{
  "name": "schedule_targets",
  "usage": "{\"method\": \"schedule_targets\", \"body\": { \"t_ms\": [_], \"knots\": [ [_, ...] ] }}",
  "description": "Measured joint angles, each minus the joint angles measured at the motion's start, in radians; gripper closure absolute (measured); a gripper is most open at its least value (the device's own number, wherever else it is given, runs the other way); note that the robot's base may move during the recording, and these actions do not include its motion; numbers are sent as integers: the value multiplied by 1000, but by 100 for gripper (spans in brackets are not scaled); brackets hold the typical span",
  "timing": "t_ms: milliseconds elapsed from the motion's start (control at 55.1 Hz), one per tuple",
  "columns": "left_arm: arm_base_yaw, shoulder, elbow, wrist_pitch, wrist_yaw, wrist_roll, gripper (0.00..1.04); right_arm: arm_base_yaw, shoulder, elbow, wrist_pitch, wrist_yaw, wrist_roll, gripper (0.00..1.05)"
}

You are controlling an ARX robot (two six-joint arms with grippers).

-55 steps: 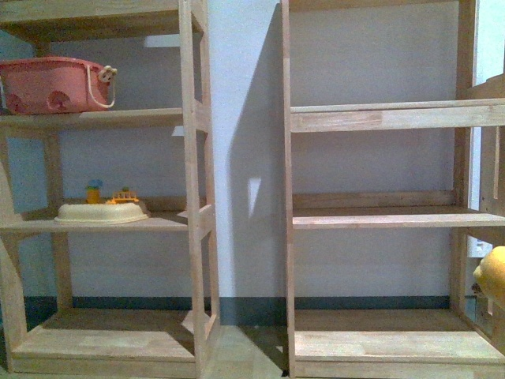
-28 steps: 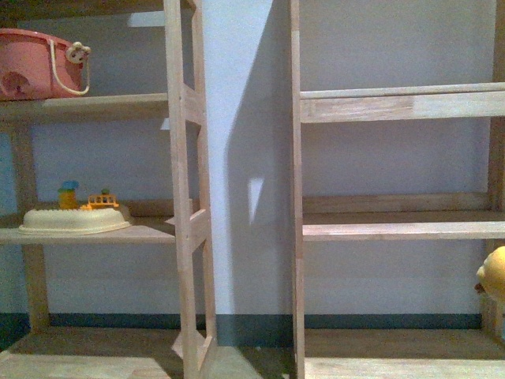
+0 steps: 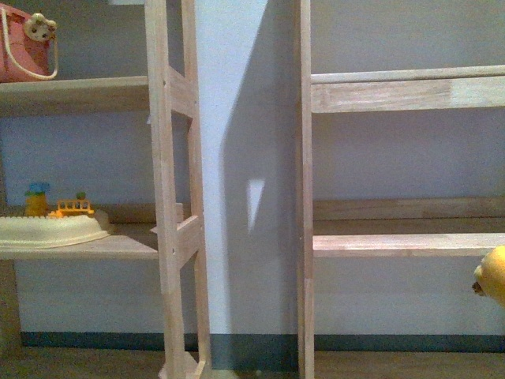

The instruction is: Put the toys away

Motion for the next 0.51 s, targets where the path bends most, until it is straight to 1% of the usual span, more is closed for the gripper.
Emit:
{"method": "schedule_targets", "body": {
  "t_ms": [508],
  "knots": [
    [0,-1,0,0,0,0,6,0,0,0,0,0,0,98]
  ]
}}
